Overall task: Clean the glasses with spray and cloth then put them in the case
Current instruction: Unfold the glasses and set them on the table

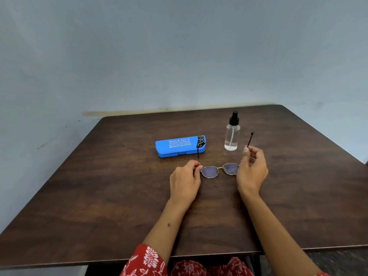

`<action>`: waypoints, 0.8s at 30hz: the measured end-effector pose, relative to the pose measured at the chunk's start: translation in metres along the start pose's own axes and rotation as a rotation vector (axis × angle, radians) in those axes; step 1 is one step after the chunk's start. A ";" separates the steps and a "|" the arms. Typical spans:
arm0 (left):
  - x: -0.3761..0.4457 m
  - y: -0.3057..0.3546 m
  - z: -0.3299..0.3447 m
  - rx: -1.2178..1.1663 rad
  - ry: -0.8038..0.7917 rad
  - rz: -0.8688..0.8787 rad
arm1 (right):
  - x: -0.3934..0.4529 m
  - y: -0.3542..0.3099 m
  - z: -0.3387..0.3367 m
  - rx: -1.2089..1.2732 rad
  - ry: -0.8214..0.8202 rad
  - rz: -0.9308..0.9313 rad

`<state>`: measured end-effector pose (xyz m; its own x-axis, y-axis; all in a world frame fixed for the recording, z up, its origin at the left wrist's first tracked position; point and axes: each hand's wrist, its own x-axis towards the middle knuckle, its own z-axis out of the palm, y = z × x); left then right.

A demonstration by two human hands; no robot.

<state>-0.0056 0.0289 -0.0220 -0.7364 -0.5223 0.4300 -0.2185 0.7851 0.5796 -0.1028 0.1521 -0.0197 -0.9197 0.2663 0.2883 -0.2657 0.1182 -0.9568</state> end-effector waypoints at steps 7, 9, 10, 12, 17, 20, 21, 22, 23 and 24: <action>0.001 -0.003 0.002 -0.017 -0.032 -0.006 | -0.001 -0.004 0.000 -0.013 -0.004 0.003; 0.001 -0.003 0.002 -0.042 -0.021 -0.009 | -0.002 -0.005 0.000 -0.009 0.001 0.009; 0.001 -0.002 0.002 -0.049 -0.013 -0.010 | -0.003 -0.006 0.000 -0.002 0.007 0.010; -0.001 -0.002 0.001 -0.050 0.001 -0.014 | -0.004 -0.008 -0.001 0.027 0.028 0.006; -0.003 -0.006 -0.007 -0.043 0.089 -0.063 | -0.002 -0.016 -0.005 0.123 0.165 -0.089; 0.001 -0.016 -0.018 -0.055 0.166 -0.081 | 0.000 -0.020 -0.008 0.129 0.276 -0.208; 0.003 -0.021 -0.023 -0.073 0.186 -0.089 | 0.001 -0.020 -0.009 0.131 0.303 -0.265; 0.005 -0.025 -0.027 -0.095 0.207 -0.096 | 0.003 -0.020 -0.010 0.130 0.330 -0.337; 0.007 -0.030 -0.031 -0.117 0.231 -0.106 | 0.004 -0.021 -0.012 0.129 0.351 -0.424; 0.009 -0.036 -0.035 -0.137 0.255 -0.117 | 0.005 -0.023 -0.014 0.132 0.359 -0.521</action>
<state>0.0179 -0.0155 -0.0145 -0.5230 -0.6869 0.5045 -0.1910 0.6714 0.7161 -0.0978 0.1644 0.0039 -0.5128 0.5123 0.6889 -0.7053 0.2060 -0.6783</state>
